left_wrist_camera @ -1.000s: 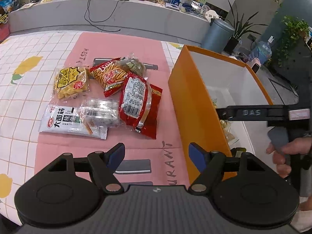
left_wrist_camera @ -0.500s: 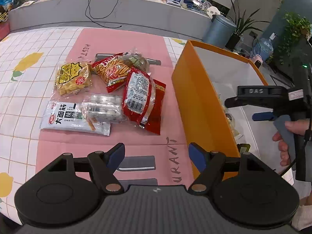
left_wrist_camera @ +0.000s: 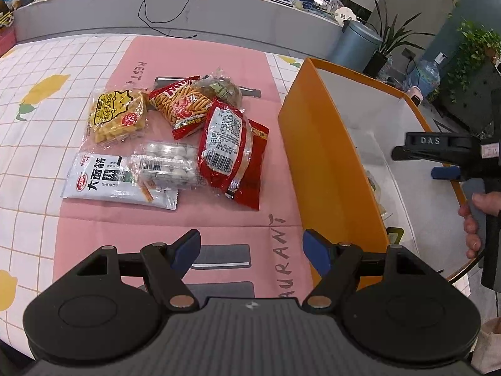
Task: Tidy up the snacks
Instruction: 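Lower the bun bag into the box and open the right tool, then move the right tool back over the snack pile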
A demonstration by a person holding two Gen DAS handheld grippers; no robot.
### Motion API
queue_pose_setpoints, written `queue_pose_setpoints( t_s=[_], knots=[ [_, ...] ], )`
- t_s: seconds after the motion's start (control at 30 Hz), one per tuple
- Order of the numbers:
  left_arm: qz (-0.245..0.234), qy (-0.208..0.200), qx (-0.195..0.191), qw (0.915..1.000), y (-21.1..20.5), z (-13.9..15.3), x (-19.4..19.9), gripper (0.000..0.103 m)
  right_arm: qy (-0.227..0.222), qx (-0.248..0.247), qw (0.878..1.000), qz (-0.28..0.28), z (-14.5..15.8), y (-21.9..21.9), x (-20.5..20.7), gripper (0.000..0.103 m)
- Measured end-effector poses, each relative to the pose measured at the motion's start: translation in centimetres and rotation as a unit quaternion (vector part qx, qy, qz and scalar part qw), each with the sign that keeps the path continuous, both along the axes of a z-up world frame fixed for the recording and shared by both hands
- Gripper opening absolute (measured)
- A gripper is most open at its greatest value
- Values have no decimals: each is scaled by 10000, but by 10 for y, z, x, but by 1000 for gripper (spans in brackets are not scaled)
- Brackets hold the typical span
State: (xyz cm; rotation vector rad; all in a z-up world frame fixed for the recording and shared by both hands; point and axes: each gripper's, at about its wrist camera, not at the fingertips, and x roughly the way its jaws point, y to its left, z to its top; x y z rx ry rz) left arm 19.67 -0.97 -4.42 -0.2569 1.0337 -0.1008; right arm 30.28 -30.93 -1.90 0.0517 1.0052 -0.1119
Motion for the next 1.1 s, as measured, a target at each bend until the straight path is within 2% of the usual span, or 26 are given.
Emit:
queue_pose_setpoints(
  t_s=[0.03,0.07,0.1,0.2,0.43,0.5,0.6,0.67,0.73,0.83,0.9,0.97,1.03,1.1],
  knots=[
    [-2,0,-5,10000,0,0,0,87,-79,354,9993,46,1,-5,-2,58],
    [-5,3,-12,10000,0,0,0,87,-139,870,9959,212,1,-11,-5,15],
    [-10,5,-16,10000,0,0,0,87,-116,1065,9932,466,-1,-9,-7,0],
    [-5,4,-10,10000,0,0,0,87,198,249,9963,802,-10,9,-8,0],
    [-27,20,-4,10000,0,0,-1,87,1063,-269,9838,1416,-43,35,-4,0],
    [-8,23,-7,10000,1,0,-2,87,1100,-325,9812,1552,-43,42,-7,0],
    [8,22,-14,10000,3,1,-2,87,1047,-84,9786,1771,-36,42,-14,0],
    [16,9,-25,10000,4,2,-3,87,1086,-108,9758,1894,-37,40,-17,0],
    [23,-3,-25,10000,5,4,-4,87,1118,-178,9769,1814,-38,37,-18,0],
    [41,-29,-30,10000,7,8,-7,87,935,-237,9848,1441,-35,25,-17,0],
    [49,-76,-52,9999,9,11,-10,87,917,-472,9870,1231,-33,21,-14,0],
    [60,-82,-45,9999,11,12,-12,87,1062,-748,9836,1253,-38,23,-8,0],
    [58,-73,-25,10000,13,13,-14,87,1284,-666,9788,1451,-48,28,-6,0],
    [66,-83,-16,9999,15,15,-16,87,1271,-661,9766,1603,-48,31,-8,0]
  ],
)
